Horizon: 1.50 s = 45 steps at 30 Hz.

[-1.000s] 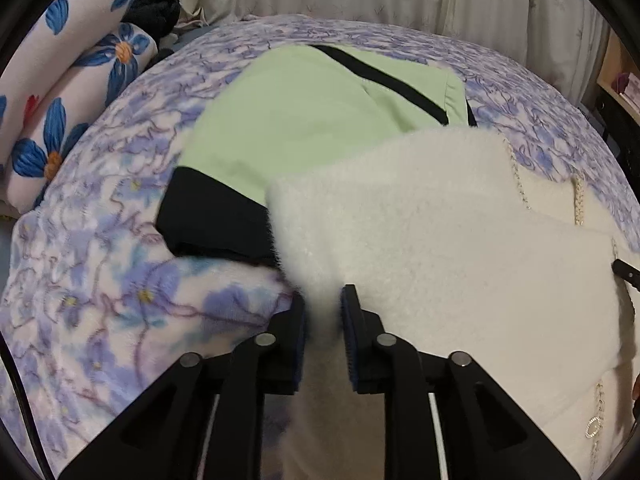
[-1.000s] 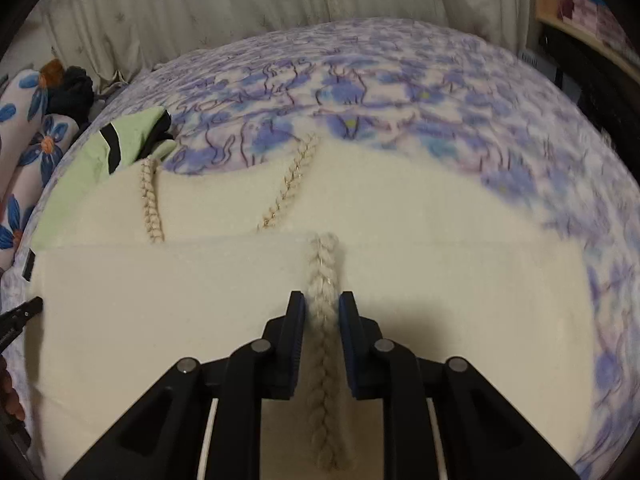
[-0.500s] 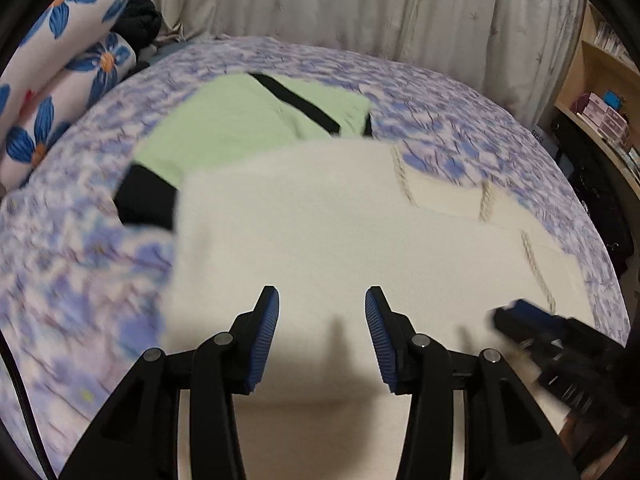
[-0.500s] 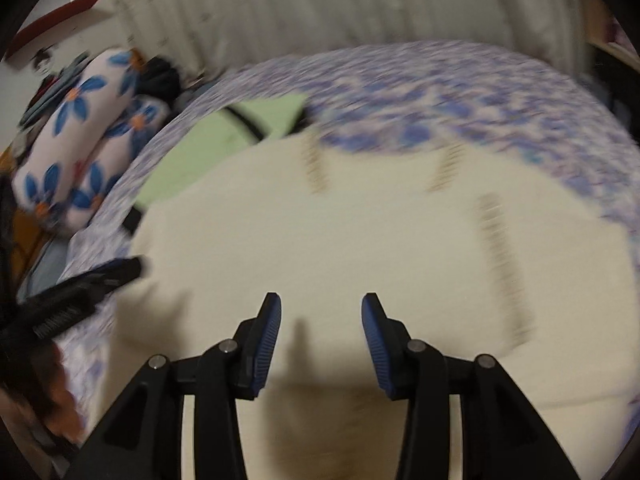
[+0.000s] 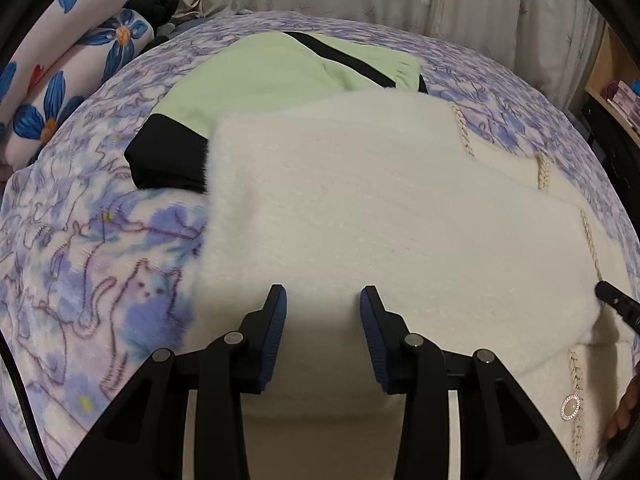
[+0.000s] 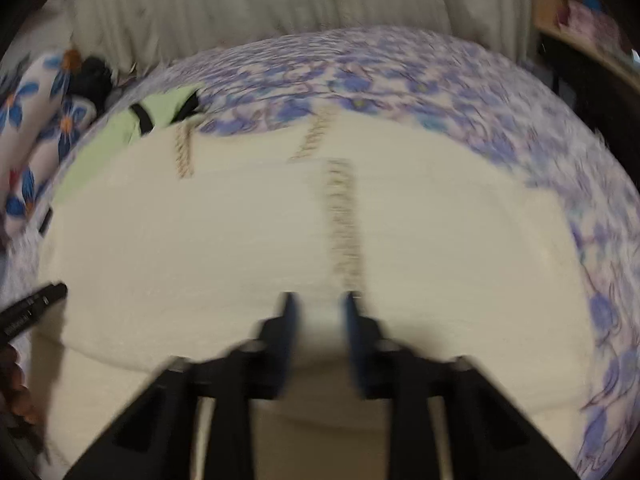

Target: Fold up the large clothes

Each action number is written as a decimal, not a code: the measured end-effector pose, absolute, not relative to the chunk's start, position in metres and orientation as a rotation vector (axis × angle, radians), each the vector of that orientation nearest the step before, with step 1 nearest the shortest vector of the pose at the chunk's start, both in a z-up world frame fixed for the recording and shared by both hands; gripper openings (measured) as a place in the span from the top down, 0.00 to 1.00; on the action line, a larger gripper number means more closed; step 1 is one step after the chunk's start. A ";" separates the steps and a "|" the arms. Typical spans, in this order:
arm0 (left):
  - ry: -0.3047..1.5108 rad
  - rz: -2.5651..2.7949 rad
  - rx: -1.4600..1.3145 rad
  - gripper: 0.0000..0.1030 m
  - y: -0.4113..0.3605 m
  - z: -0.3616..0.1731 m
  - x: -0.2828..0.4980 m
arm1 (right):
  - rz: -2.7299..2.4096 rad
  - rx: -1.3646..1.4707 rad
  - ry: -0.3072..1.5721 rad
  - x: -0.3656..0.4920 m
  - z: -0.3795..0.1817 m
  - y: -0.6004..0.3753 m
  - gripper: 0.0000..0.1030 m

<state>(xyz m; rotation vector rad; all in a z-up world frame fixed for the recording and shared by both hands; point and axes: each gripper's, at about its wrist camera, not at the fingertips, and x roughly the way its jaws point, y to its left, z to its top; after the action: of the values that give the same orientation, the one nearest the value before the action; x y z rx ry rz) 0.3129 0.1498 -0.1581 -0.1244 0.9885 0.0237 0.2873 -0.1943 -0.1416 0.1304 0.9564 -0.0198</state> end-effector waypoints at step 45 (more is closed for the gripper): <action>0.912 0.007 -0.124 0.07 0.125 -0.037 0.092 | 0.006 0.236 0.804 0.060 -0.046 -0.191 0.58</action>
<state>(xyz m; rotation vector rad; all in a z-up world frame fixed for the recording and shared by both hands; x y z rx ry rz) 0.0919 0.1252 -0.0369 -0.1238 0.9118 0.0073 0.0597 -0.1907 -0.0456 0.2356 0.8042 0.0055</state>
